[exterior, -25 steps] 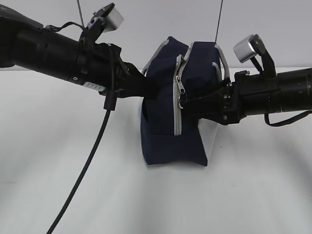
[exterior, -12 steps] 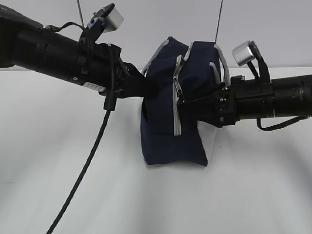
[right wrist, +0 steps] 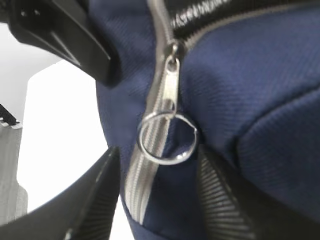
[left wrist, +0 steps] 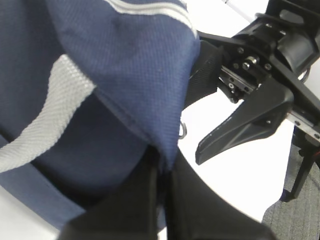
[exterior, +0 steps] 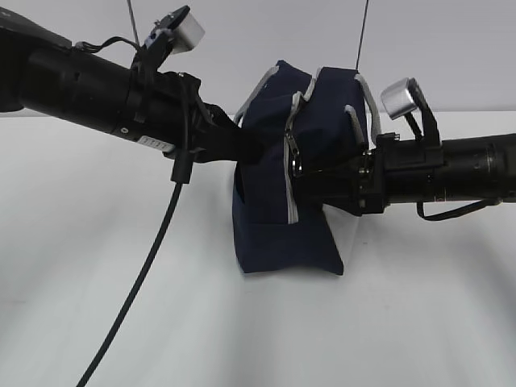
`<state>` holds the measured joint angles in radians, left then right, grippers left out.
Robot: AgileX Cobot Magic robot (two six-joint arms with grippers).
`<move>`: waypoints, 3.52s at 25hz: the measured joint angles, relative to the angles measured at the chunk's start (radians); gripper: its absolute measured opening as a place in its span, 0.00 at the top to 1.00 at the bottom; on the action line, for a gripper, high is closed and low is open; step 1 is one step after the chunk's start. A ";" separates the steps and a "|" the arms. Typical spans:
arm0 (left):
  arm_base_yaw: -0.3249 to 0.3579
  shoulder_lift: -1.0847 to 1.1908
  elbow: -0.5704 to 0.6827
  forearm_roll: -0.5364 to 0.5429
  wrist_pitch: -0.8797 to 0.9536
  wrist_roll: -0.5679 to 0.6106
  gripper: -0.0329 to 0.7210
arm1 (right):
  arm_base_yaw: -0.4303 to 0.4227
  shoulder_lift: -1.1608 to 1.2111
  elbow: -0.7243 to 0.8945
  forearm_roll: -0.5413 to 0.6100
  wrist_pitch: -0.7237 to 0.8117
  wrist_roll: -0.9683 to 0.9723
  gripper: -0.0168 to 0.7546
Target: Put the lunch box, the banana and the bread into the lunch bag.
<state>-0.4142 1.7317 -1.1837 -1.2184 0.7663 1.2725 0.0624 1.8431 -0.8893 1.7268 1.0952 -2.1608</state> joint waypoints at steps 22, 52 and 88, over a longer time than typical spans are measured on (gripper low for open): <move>0.002 0.000 0.000 0.004 0.004 0.000 0.95 | 0.000 0.001 0.000 0.025 0.046 -0.030 0.55; 0.002 0.000 0.000 0.016 0.005 0.002 0.95 | 0.000 0.007 0.000 0.051 0.021 -0.060 0.40; 0.002 0.000 0.000 0.031 0.001 0.002 0.95 | 0.053 0.127 -0.081 0.061 0.063 -0.065 0.40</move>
<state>-0.4127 1.7317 -1.1837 -1.1870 0.7676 1.2749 0.1154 1.9698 -0.9707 1.7881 1.1581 -2.2257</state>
